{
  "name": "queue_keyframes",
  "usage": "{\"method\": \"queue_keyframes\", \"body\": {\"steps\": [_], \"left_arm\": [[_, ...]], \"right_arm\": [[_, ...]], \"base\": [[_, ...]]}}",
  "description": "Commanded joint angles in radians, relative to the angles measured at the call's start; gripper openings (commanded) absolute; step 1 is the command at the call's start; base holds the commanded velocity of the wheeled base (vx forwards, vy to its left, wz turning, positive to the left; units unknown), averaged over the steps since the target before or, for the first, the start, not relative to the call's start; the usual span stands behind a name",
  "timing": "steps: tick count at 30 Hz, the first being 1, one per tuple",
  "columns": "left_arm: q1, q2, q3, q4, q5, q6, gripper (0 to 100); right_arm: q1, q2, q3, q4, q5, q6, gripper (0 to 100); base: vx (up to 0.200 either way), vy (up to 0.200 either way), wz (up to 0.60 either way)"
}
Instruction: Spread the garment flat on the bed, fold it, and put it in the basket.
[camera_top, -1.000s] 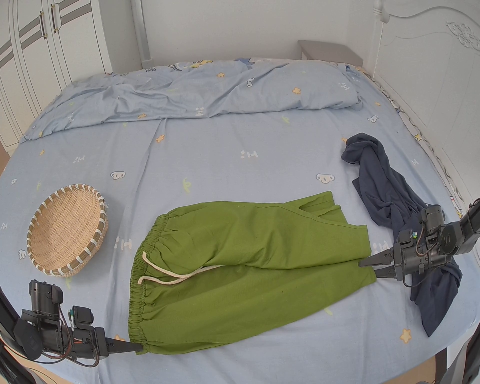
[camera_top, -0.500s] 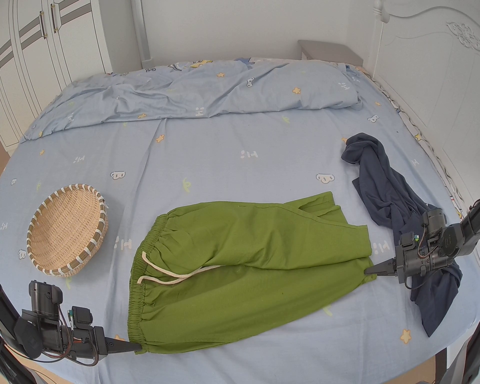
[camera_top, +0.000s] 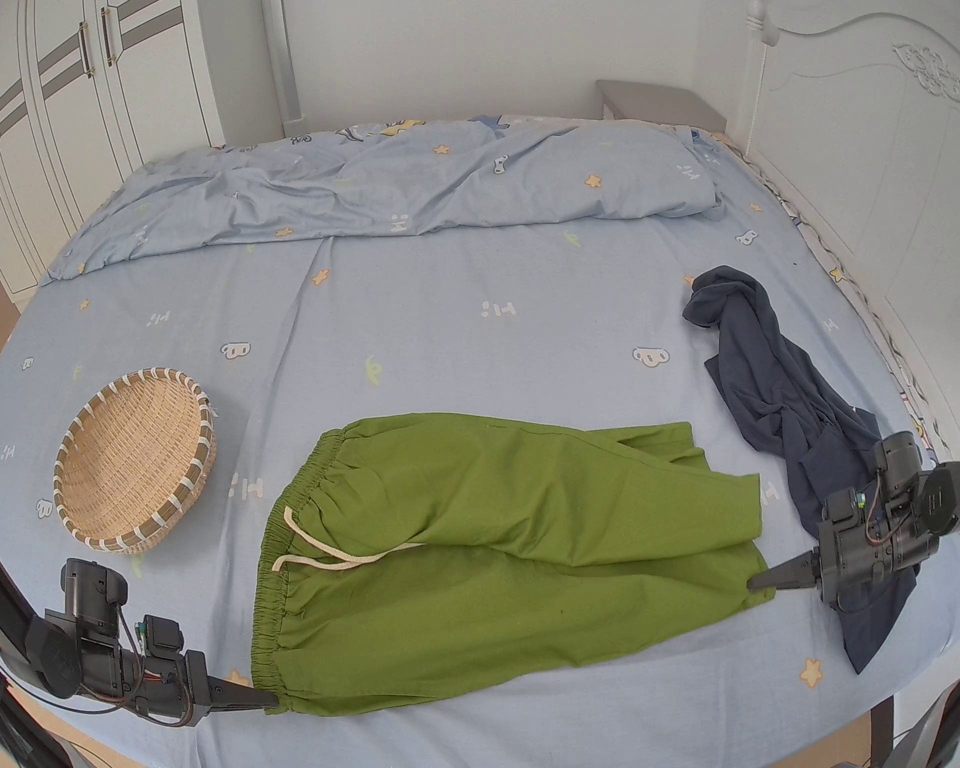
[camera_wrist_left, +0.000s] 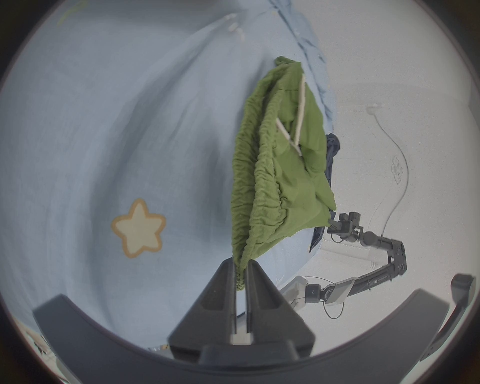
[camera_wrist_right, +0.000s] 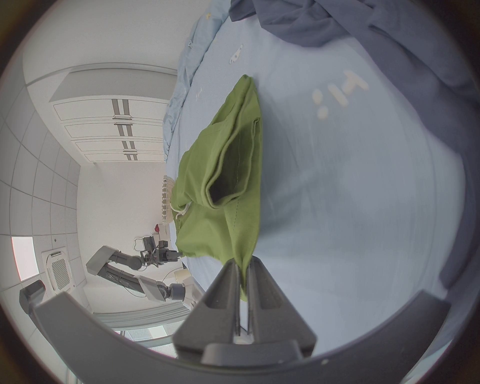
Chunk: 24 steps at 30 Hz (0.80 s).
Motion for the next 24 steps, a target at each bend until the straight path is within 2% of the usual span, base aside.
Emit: {"method": "queue_keyframes", "body": {"steps": [1, 5, 6, 8, 13, 17, 24], "left_arm": [[0.054, -0.031, -0.105, 0.163, 0.001, 0.064, 0], [0.109, -0.031, -0.158, 0.345, 0.002, 0.207, 0], [0.11, -0.031, -0.165, 0.359, 0.002, 0.218, 0], [0.14, -0.035, -0.211, 0.474, 0.002, 0.296, 0], [0.152, -0.068, -0.267, 0.679, 0.004, 0.408, 0], [0.147, -0.08, -0.261, 0.704, 0.015, 0.422, 0], [0.133, -0.085, -0.217, 0.706, 0.102, 0.466, 0]], "right_arm": [[0.016, -0.145, 0.166, -0.002, -0.056, -0.005, 0], [0.052, -0.176, 0.301, -0.089, -0.137, 0.001, 0], [0.055, -0.179, 0.312, -0.098, -0.145, 0.001, 0], [0.082, -0.191, 0.39, -0.178, -0.203, 0.003, 0], [0.094, -0.185, 0.485, -0.278, -0.221, 0.003, 0], [0.094, -0.171, 0.516, -0.318, -0.223, 0.003, 0], [0.094, -0.099, 0.517, -0.348, -0.223, 0.001, 0]], "base": [[0.0, 0.0, 0.0], [0.0, 0.0, 0.0], [0.0, 0.0, 0.0], [0.0, 0.0, 0.0], [0.0, 0.0, 0.0], [0.0, 0.0, 0.0], [0.0, 0.0, 0.0]]}}
